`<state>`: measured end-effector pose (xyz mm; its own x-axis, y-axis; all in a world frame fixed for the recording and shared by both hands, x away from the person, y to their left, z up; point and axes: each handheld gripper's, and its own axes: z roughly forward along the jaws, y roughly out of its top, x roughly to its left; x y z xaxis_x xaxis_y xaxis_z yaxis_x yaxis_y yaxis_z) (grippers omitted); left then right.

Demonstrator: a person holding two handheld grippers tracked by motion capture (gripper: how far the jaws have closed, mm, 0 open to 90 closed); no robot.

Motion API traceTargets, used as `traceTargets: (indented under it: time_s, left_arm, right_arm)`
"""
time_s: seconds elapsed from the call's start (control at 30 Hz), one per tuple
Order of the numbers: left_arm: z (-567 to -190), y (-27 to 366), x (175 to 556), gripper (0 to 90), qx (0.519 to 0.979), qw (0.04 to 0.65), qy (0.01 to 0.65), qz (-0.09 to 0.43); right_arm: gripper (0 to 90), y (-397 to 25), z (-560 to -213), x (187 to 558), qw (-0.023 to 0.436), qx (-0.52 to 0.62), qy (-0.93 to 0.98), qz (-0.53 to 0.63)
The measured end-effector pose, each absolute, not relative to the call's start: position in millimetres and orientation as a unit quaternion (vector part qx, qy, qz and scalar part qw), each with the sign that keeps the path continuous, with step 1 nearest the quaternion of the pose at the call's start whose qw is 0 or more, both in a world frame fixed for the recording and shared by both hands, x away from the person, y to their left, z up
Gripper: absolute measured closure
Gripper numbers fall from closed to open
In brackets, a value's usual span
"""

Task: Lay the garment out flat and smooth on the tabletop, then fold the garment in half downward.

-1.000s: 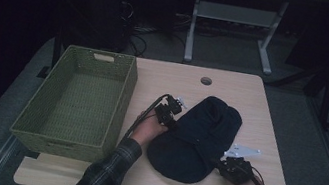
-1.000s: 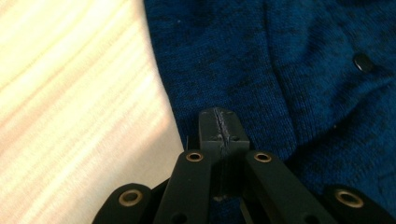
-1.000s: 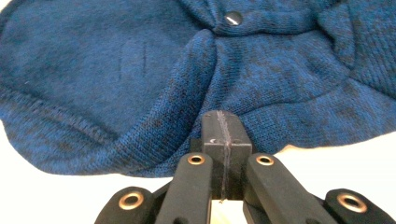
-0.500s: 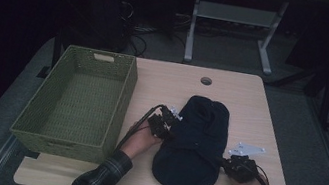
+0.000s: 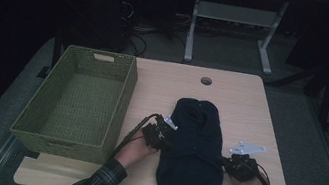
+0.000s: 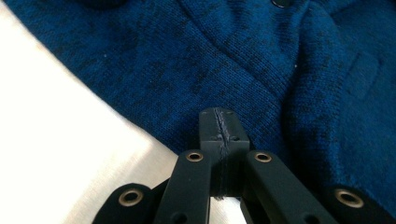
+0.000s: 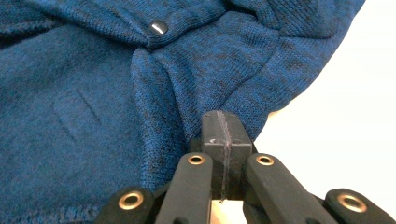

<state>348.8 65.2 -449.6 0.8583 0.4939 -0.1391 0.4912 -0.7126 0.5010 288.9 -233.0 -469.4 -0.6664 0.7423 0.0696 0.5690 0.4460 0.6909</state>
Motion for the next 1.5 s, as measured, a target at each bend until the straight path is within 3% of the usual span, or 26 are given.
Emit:
traceTargets:
  time_s: [1.0, 1.3, 1.5]
  left_arm:
    - [-450.0, 74.8, 325.9, 89.9, 0.924, 0.279, 0.263, -0.021]
    - [-440.4, 75.2, 329.3, 74.4, 0.921, 0.287, 0.264, -0.022]
    - [-433.2, 76.9, 336.9, 65.1, 0.919, 0.288, 0.271, -0.008]
  right_arm:
    - [89.3, -227.9, -466.9, 268.4, 0.094, 0.375, 0.852, 0.353]
    - [69.7, -230.7, -456.5, 274.4, 0.097, 0.382, 0.844, 0.363]
    - [63.0, -230.6, -452.7, 284.7, 0.092, 0.381, 0.846, 0.361]
